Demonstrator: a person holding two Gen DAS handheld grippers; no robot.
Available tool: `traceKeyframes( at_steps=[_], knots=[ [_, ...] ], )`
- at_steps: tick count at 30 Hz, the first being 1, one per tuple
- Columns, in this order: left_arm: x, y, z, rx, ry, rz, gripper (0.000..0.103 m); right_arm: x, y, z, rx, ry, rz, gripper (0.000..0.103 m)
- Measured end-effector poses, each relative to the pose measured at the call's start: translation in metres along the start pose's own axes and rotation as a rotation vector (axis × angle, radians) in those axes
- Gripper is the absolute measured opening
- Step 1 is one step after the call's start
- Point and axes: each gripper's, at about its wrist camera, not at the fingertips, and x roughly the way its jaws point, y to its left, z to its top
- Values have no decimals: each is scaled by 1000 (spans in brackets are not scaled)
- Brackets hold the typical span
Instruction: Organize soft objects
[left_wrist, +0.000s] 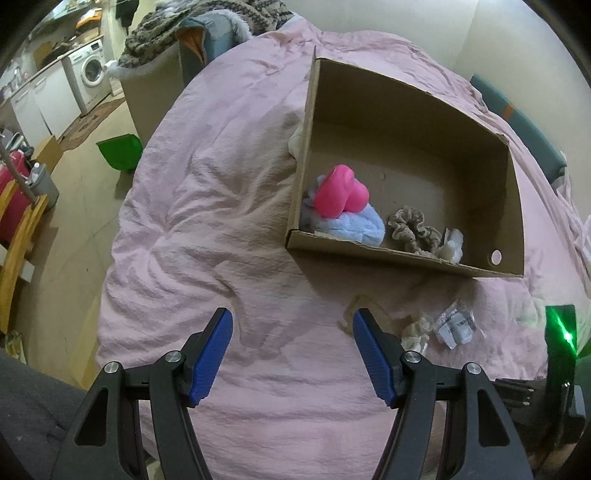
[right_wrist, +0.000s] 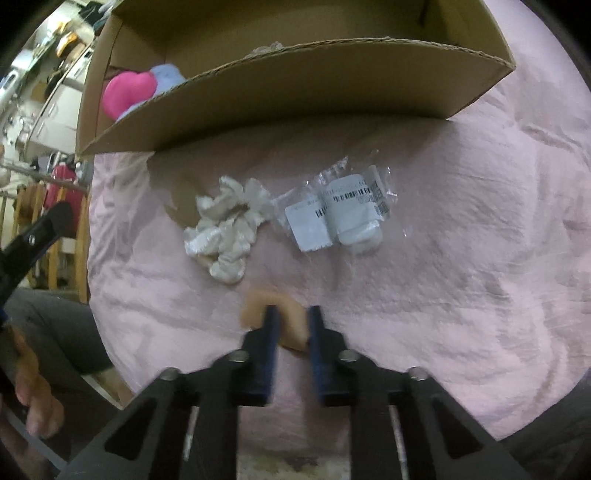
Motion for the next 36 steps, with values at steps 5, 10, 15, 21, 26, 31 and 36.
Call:
traceKeyframes(
  at_steps=[5,10,15,21,26,31,36],
  knots=[
    [0,8,2,-28,3,7,65,-14,6,-5,-36,-30,46,5],
    [0,10,2,-37,10,-8,65,-45,6,0,-39,-115,104,5],
    [6,6,0,-28,47,-26,65,-83,-4,8,-12,-271,153,5],
    [19,-5,-6,7,96,-66,63,-88,-19,14,52,-343,169,6],
    [41,-28,-10,75,154,-139,51,-80,-22,20,91,-326,170,6],
    [69,-39,-9,43,201,-173,45,-81,-15,22,61,-337,167,6],
    [88,-53,-8,56,208,-211,28,-79,-21,19,79,-324,170,6]
  ],
)
